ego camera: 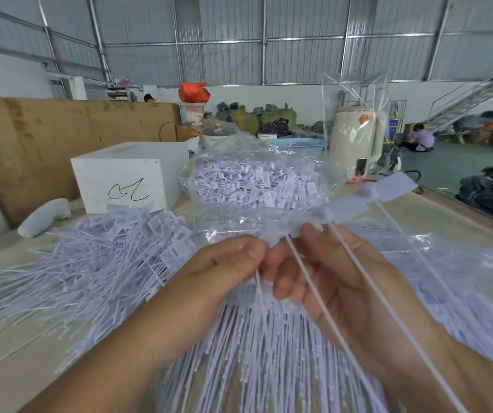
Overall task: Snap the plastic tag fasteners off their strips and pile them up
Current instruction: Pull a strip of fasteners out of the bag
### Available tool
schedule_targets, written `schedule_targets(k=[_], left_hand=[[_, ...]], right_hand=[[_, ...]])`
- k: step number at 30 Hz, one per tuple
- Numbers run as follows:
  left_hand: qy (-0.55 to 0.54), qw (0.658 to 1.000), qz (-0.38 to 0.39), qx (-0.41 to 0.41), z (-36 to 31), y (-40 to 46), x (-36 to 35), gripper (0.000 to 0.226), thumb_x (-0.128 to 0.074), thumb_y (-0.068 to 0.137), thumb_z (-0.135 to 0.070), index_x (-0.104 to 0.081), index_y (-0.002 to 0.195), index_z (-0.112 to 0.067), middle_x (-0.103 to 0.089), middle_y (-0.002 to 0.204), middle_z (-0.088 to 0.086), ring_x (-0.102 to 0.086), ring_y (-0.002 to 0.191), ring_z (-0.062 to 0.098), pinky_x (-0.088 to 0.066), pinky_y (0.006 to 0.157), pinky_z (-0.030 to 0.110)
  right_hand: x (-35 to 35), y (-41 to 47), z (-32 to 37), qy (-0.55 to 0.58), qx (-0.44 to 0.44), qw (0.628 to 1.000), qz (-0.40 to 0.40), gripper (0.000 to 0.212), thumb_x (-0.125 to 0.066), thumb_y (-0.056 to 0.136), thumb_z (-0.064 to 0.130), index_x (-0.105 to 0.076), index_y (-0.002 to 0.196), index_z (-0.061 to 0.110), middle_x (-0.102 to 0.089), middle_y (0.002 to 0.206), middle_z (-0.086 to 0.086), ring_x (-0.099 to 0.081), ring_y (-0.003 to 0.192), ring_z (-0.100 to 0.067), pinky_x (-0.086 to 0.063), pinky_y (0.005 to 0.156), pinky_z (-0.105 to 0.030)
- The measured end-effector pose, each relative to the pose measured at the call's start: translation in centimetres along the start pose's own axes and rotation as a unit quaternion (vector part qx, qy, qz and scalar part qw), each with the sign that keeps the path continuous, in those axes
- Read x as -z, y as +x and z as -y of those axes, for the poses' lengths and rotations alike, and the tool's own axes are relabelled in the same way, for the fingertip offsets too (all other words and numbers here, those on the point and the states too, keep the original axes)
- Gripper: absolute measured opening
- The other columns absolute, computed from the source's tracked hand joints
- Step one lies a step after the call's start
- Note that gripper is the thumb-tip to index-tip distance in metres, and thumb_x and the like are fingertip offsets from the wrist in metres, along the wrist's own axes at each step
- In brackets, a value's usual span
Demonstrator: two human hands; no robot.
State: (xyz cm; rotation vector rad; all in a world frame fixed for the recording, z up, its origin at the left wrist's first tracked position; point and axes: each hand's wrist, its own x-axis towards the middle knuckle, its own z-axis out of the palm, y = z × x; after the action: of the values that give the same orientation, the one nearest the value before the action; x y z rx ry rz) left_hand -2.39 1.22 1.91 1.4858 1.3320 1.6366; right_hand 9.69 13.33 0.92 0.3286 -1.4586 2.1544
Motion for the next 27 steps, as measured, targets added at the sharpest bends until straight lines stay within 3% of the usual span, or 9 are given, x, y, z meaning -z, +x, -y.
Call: schedule_targets(k=[3,6,10,12,15,20,22,24,27], left_hand=[[-0.043,0.999,-0.005,-0.003,-0.1,0.1,0.3,0.044,-0.063,0.081,-0.055,-0.073,0.086,-0.013,-0.069,0.086,0.005,-0.064,0.089,0.021,-0.045,0.086,0.03],[-0.068,0.996,-0.037,-0.04,-0.5,0.2,0.1,0.036,-0.069,0.078,-0.053,-0.074,0.072,-0.018,-0.068,0.068,0.001,-0.065,0.068,0.013,-0.051,0.07,0.021],[-0.011,0.991,-0.107,-0.08,-1.4,0.3,-0.9,0.039,-0.072,0.073,-0.053,-0.069,0.061,-0.016,-0.059,0.053,-0.002,-0.056,0.05,0.011,-0.046,0.055,0.019],[0.005,0.982,-0.171,-0.082,-1.7,0.6,-0.7,0.031,-0.073,0.068,-0.051,-0.072,0.063,-0.02,-0.05,0.049,-0.004,-0.048,0.05,0.012,-0.041,0.054,0.022],[0.003,0.974,-0.208,-0.088,-2.2,0.7,-0.9,0.029,-0.067,0.071,-0.05,-0.076,0.071,-0.022,-0.045,0.049,-0.006,-0.042,0.051,0.011,-0.041,0.056,0.02],[-0.003,0.988,-0.152,-0.024,-1.3,1.0,-2.1,0.034,-0.071,0.067,-0.058,-0.074,0.076,-0.025,-0.061,0.062,-0.007,-0.055,0.057,0.009,-0.046,0.059,0.024],[-0.111,0.985,-0.133,0.012,-1.1,1.6,-1.8,0.072,-0.081,0.045,-0.067,-0.069,0.101,-0.024,-0.069,0.072,0.001,-0.062,0.059,0.014,-0.05,0.054,0.029],[-0.168,0.975,-0.145,0.004,-0.9,2.1,-1.4,0.087,-0.077,0.047,-0.069,-0.061,0.116,-0.019,-0.071,0.082,0.007,-0.065,0.07,0.02,-0.053,0.06,0.03],[-0.105,0.985,-0.133,0.021,-0.3,2.1,-1.9,0.048,-0.068,0.073,-0.057,-0.07,0.101,-0.019,-0.072,0.092,0.002,-0.063,0.093,0.023,-0.052,0.068,0.021]], right_hand=[[-0.3,-0.3,1.4,0.019,0.017,1.0,-0.008,0.031,-0.06,0.093,0.029,-0.071,0.092,0.0,-0.068,0.079,-0.019,-0.065,0.061,-0.023,-0.056,0.07,-0.039],[-1.0,-0.3,1.4,-0.004,-0.014,1.0,-0.018,0.026,-0.068,0.086,0.034,-0.073,0.089,0.009,-0.067,0.075,-0.018,-0.065,0.062,-0.025,-0.056,0.064,-0.034],[-1.9,-0.6,1.7,-0.217,-0.054,0.974,0.016,0.021,-0.078,0.072,0.018,-0.07,0.091,0.021,-0.065,0.072,0.0,-0.057,0.061,-0.011,-0.047,0.059,-0.021],[-2.1,-1.0,2.2,-0.421,-0.028,0.906,0.015,0.023,-0.074,0.075,0.023,-0.065,0.096,0.028,-0.058,0.066,0.004,-0.049,0.055,-0.002,-0.04,0.056,-0.012],[-2.1,-1.5,2.9,-0.682,-0.044,0.73,-0.002,0.025,-0.066,0.078,0.047,-0.058,0.091,0.027,-0.058,0.073,0.005,-0.051,0.058,-0.003,-0.04,0.054,-0.014],[-2.8,-1.8,2.5,-0.783,-0.005,0.618,0.074,0.024,-0.042,0.095,0.044,-0.043,0.073,0.034,-0.043,0.06,0.004,-0.043,0.055,-0.01,-0.033,0.051,-0.021],[-2.7,-1.7,2.7,-0.754,-0.004,0.655,0.047,0.03,-0.039,0.095,0.045,-0.038,0.068,0.033,-0.044,0.059,0.01,-0.04,0.052,-0.005,-0.032,0.052,-0.018],[-2.5,-1.5,2.7,-0.686,0.026,0.727,0.002,0.033,-0.041,0.096,0.042,-0.039,0.065,0.034,-0.049,0.06,0.015,-0.043,0.049,-0.005,-0.031,0.047,-0.019],[-2.6,-1.4,3.2,-0.575,0.056,0.816,-0.033,0.033,-0.046,0.101,0.026,-0.054,0.071,0.038,-0.055,0.062,0.021,-0.05,0.053,-0.001,-0.035,0.051,-0.011]])
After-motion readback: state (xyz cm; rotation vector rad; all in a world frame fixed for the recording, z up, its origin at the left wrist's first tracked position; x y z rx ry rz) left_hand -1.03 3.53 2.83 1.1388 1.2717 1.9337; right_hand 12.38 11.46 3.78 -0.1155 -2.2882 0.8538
